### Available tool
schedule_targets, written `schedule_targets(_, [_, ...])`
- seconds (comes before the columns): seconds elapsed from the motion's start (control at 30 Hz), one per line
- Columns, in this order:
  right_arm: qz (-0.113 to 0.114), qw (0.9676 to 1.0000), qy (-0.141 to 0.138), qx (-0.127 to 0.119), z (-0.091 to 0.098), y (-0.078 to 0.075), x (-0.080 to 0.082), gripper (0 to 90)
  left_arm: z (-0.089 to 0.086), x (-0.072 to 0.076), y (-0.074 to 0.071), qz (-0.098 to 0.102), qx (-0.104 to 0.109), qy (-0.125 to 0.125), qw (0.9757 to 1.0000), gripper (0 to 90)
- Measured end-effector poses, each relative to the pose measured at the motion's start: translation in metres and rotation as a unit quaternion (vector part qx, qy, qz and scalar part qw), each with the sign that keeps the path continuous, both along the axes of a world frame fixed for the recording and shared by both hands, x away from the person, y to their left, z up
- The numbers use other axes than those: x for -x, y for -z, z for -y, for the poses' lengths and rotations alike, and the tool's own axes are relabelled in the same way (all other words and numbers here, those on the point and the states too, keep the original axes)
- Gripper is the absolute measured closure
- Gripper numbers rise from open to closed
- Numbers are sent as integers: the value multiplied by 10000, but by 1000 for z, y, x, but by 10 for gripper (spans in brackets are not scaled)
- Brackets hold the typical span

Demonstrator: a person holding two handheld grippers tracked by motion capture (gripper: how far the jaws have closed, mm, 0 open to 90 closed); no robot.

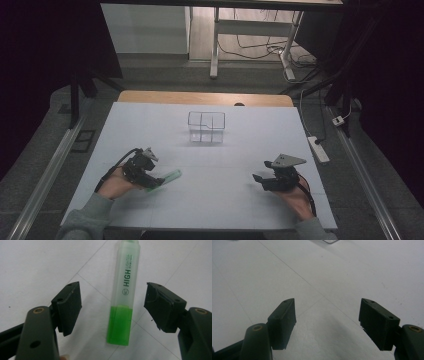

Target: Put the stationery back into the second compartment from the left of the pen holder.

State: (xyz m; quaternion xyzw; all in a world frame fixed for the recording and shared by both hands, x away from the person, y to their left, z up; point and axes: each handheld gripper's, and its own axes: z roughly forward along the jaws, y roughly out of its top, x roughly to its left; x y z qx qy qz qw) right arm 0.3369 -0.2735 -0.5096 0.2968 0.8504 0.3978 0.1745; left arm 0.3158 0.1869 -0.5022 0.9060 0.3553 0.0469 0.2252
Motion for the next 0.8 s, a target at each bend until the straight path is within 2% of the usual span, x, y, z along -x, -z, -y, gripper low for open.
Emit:
schedule_targets(0.17, [-2, 10000, -2, 16, 0, 0, 0, 293, 3, 3, 6, -53, -69, 59, 9999, 298])
schedule_targets(0.3, [-1, 10000, -4, 24, 0, 0, 0, 293, 5, 4, 10, -69, -241, 106, 9996, 302])
schedule_targets(0.4, [1, 10000, -2, 26, 0, 0, 0, 293, 5, 4, 12, -86, -262, 120, 9995, 319])
schedule_targets(0.8, [-24, 10000, 8, 60, 1, 1, 0, 293, 3, 6, 15, -83, -363, 195, 9991, 445])
